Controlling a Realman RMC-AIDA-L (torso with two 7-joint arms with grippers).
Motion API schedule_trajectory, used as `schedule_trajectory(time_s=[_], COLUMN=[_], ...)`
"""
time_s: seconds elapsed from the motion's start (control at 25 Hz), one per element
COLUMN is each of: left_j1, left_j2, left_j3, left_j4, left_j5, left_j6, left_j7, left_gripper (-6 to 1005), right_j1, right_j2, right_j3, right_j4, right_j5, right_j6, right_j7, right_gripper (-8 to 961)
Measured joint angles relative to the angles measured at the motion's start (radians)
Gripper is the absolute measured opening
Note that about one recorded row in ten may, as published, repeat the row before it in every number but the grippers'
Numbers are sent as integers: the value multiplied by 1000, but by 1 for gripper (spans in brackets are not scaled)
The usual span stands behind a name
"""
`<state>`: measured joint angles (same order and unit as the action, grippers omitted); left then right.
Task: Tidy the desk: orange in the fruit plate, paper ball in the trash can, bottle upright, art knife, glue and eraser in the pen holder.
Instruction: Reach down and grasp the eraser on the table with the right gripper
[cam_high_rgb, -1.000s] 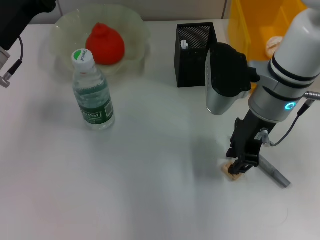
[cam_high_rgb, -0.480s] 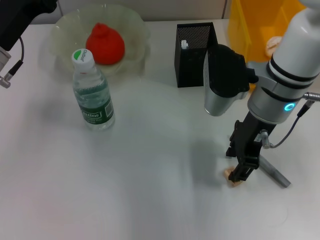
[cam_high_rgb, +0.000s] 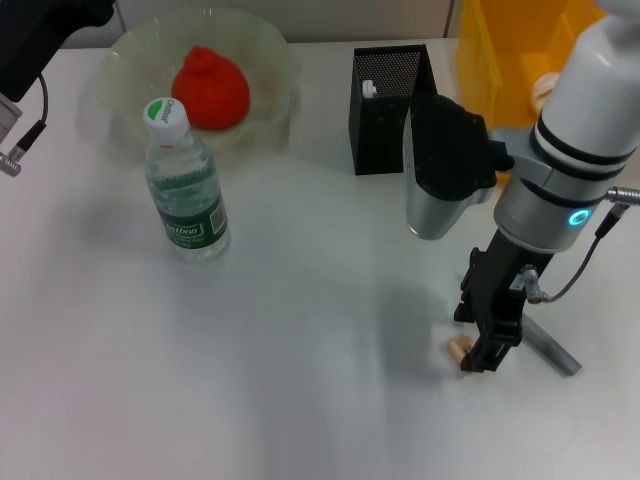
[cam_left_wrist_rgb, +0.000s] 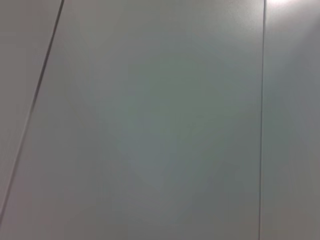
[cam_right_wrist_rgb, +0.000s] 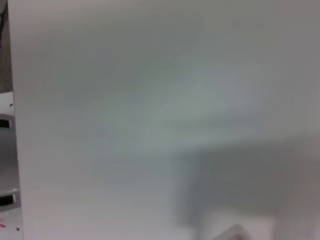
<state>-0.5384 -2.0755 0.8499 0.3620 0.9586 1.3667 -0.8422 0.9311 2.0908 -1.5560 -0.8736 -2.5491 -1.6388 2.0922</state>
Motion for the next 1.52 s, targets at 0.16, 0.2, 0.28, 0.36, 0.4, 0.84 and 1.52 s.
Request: schedule_trajectory(time_s=[0.16,0.2,0.28,0.36,0.4,0.84,1.52], left_j1=[0,0,0,0,0,-1,-1], left_j2=[0,0,0,0,0,0,3], left_j3=[0,0,0,0,0,0,0], left_j4=[0,0,0,0,0,0,2], left_j5=[0,0,0,0,0,-2,-12], left_j6=[-10,-10,-15,-16,-17,-25,-26], left_j7=[0,0,1,2,3,14,16], left_gripper=[516,516,516,517,517,517,517], right_j1=[1,1,1,1,1,5,5], right_j2=[1,1,1,1,1,1,2], right_j3=[-55,-55,-77,-88,-90,-155,-165], right_j4=[4,4,4,2,0,-3,-12], right_j5=[24,24,27,27,27,28,38], right_j6=[3,3,9,12,13,46,56], right_j7=[4,4,12,16,16,40,44], right_gripper=[617,617,617,617,617,613,456])
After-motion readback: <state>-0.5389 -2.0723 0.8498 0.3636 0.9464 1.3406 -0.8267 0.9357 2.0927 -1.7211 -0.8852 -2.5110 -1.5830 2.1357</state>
